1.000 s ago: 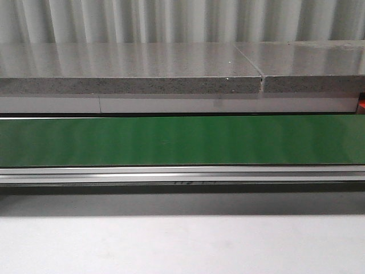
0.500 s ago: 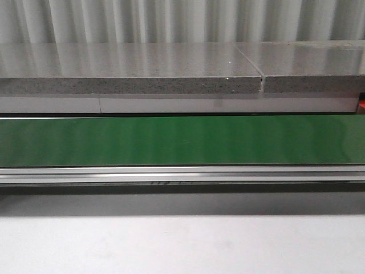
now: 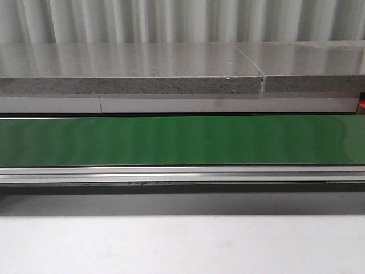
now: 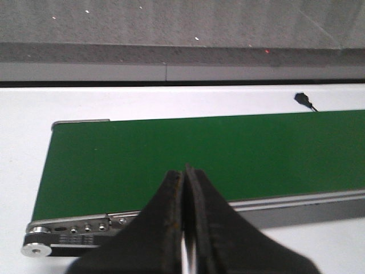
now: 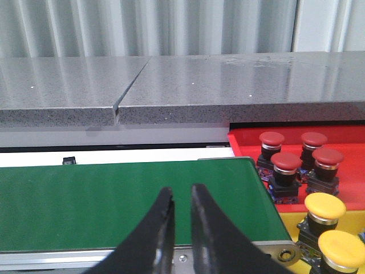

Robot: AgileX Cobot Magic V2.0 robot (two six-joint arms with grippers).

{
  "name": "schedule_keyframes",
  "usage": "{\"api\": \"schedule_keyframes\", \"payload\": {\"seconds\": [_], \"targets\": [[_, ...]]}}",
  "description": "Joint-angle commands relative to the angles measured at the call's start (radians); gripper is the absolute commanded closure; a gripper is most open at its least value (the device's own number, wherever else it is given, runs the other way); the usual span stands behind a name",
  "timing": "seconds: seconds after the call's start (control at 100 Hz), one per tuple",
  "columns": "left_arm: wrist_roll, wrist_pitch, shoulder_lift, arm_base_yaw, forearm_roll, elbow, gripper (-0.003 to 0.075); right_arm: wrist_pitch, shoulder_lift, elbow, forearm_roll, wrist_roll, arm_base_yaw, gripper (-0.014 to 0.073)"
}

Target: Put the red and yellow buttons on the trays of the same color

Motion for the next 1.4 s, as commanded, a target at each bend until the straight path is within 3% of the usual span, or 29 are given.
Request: {"api": "schedule_keyframes", "payload": {"seconds": [0.0, 0.23, 0.73, 0.78, 1.39], "targets": [[-0.018, -0.205, -0.022, 0.024, 0.029, 0.039, 0.0741, -0.070, -0.021, -0.019, -0.002, 0.000, -0.004, 0.0494], [-0.018, -0.390, -0.126, 0.063, 0.158, 0.198, 0.0741, -0.070, -0.021, -0.019, -0.002, 0.000, -0.004, 0.0494], [-0.018, -0.616, -0.345, 0.102, 0.145, 0.518, 0.0741, -0.070, -0.021, -0.019, -0.002, 0.000, -0.004, 0.0494], [-0.018, -0.561, -0.358, 0.102, 0.127, 0.517, 0.0741, -0.070, -0.021, -0.019, -0.002, 0.000, -0.004, 0.0494], [-0.018, -0.562, -0.358, 0.102, 0.127, 0.517, 0.0741, -0.070, -0.021, -0.019, -0.002, 0.000, -0.004, 0.0494]]}}
